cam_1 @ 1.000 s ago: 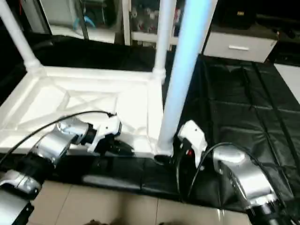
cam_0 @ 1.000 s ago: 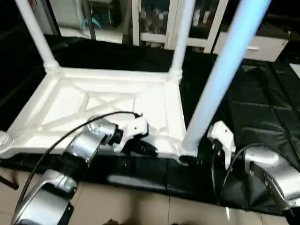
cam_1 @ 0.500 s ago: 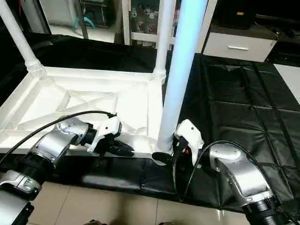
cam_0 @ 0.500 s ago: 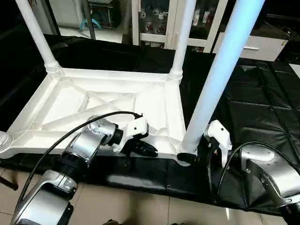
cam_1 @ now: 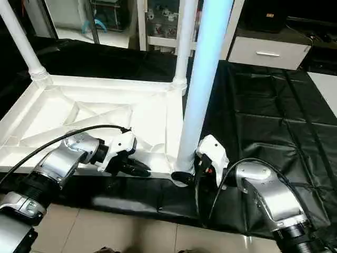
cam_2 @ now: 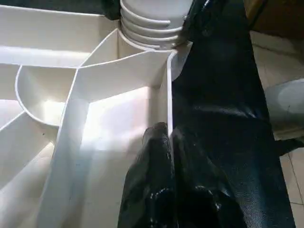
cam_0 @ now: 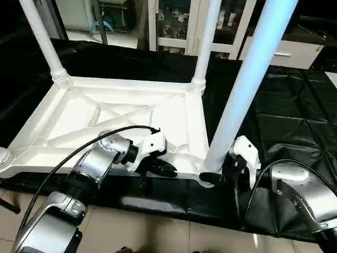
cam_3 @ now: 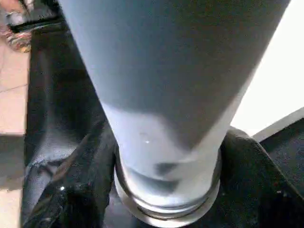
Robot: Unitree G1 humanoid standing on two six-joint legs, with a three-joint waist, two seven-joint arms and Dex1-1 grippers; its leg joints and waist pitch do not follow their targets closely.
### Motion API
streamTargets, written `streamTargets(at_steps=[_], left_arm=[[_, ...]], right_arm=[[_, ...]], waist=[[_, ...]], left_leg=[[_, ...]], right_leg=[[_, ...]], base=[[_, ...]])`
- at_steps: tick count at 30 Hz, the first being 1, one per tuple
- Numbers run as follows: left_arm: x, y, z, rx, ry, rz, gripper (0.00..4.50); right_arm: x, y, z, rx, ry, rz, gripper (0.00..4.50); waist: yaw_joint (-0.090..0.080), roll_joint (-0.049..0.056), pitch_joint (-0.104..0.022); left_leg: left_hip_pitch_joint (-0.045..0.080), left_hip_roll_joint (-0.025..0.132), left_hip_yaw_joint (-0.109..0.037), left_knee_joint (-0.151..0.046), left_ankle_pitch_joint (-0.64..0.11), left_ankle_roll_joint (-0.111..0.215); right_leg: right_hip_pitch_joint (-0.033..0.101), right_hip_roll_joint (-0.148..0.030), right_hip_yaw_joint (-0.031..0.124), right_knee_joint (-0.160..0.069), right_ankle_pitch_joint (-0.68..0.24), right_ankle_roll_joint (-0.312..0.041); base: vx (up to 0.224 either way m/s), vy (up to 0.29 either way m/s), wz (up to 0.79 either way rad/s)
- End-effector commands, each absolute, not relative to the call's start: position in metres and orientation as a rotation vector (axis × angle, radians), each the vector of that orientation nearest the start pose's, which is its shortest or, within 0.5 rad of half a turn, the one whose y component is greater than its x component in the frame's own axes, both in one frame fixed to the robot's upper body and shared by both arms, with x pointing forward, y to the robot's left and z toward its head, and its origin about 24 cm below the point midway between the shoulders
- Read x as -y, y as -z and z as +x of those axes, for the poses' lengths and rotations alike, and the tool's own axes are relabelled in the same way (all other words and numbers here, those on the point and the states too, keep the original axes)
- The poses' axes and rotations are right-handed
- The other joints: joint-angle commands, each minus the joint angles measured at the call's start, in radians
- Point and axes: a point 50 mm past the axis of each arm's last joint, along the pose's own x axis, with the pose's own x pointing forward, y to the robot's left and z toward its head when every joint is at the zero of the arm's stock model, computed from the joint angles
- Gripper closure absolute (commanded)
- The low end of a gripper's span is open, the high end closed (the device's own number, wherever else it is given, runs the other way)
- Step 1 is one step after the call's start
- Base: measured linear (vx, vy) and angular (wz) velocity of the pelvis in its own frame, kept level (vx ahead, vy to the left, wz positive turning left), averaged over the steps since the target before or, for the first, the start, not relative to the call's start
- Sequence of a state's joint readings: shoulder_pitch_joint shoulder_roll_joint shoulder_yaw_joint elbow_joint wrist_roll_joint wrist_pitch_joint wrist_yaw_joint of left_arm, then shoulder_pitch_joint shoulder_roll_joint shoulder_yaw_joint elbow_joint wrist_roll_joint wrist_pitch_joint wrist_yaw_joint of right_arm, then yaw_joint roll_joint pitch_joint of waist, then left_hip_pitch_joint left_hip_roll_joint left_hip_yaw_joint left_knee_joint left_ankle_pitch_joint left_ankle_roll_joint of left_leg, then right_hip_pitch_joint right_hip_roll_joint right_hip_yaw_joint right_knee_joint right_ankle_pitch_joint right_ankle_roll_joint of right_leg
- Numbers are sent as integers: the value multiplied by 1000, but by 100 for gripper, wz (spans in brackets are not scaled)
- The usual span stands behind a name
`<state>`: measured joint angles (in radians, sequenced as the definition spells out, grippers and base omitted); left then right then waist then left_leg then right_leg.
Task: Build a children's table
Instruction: Rotate leg to tighten
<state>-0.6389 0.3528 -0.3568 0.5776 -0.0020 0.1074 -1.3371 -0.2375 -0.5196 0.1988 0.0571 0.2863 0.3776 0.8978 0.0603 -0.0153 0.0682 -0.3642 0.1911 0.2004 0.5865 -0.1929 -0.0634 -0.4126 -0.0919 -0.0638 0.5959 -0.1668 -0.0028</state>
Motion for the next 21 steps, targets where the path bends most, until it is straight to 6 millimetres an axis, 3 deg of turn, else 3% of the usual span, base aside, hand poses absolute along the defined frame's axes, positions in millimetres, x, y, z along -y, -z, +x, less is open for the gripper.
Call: streamTargets(at_steps=[1, 2, 4, 7, 9, 10, 11, 12, 13, 14, 16, 21], left_arm=[[-106, -50, 314, -489, 1463, 406, 450], [-104, -51, 320, -470, 1394, 390, 450], [-102, -51, 324, -453, 1343, 380, 450], [-94, -51, 333, -428, 1225, 365, 450], [-90, -51, 338, -420, 1154, 357, 450], [-85, -50, 343, -415, 1073, 350, 450], [-85, -50, 343, -415, 1073, 350, 450], [-79, -48, 349, -406, 966, 335, 450], [-75, -49, 352, -394, 924, 328, 450], [-75, -49, 352, -393, 920, 327, 450], [-67, -49, 355, -382, 860, 313, 450], [-60, -49, 355, -371, 853, 309, 450]], right_arm=[[174, -45, 284, -393, -792, -149, 176], [174, -43, 291, -371, -689, -110, 177], [175, -41, 297, -360, -590, -72, 177], [174, -32, 310, -354, -361, -3, 177], [170, -29, 316, -346, -276, -15, 177], [165, -26, 322, -335, -177, 2, 177], [165, -26, 322, -335, -177, 2, 177], [156, -21, 329, -332, -37, 47, 178], [151, -18, 331, -346, 33, 44, 178], [150, -17, 332, -348, 40, 44, 178], [137, -12, 334, -374, 141, 47, 178], [113, -13, 337, -351, 110, 63, 178]], waist=[[-5, -4, -52], [-14, -7, -50], [-19, -8, -54], [-30, -8, -53], [-29, -7, -58], [-30, -5, -56], [-34, -6, -56], [-30, 5, -59], [-35, 6, -59], [-36, 3, -61], [-34, 5, -64], [-30, 6, -69]], left_leg=[[9, 41, -17, -74, -229, 46], [5, 38, -23, -79, -268, 18], [12, 40, -27, -78, -281, -2], [6, 36, -26, -80, -289, -4], [7, 36, -26, -77, -265, -4], [11, 36, -21, -75, -261, -1], [9, 34, -21, -74, -262, -3], [10, 33, -24, -76, -263, -7], [12, 31, -22, -73, -256, -13], [10, 31, -22, -75, -251, -16], [14, 28, -17, -71, -233, -6], [7, 26, -16, -69, -190, 40]], right_leg=[[42, -58, 46, -75, -287, -233], [44, -59, 41, -82, -370, -207], [42, -60, 42, -87, -399, -183], [40, -56, 43, -86, -377, -183], [43, -57, 43, -84, -349, -183], [35, -54, 45, -84, -321, -193], [35, -55, 45, -84, -323, -198], [40, -55, 43, -83, -334, -193], [32, -53, 46, -83, -306, -202], [36, -53, 44, -82, -296, -206], [36, -48, 45, -78, -245, -209], [45, -47, 42, -69, -174, -212]], base=[[0, 0, 0], [0, 0, 0], [0, 0, 0], [0, 0, 0], [0, 0, 0], [0, 0, 0], [0, 0, 0], [0, 0, 0], [0, 0, 0], [0, 0, 0], [0, 0, 0], [0, 0, 0]])
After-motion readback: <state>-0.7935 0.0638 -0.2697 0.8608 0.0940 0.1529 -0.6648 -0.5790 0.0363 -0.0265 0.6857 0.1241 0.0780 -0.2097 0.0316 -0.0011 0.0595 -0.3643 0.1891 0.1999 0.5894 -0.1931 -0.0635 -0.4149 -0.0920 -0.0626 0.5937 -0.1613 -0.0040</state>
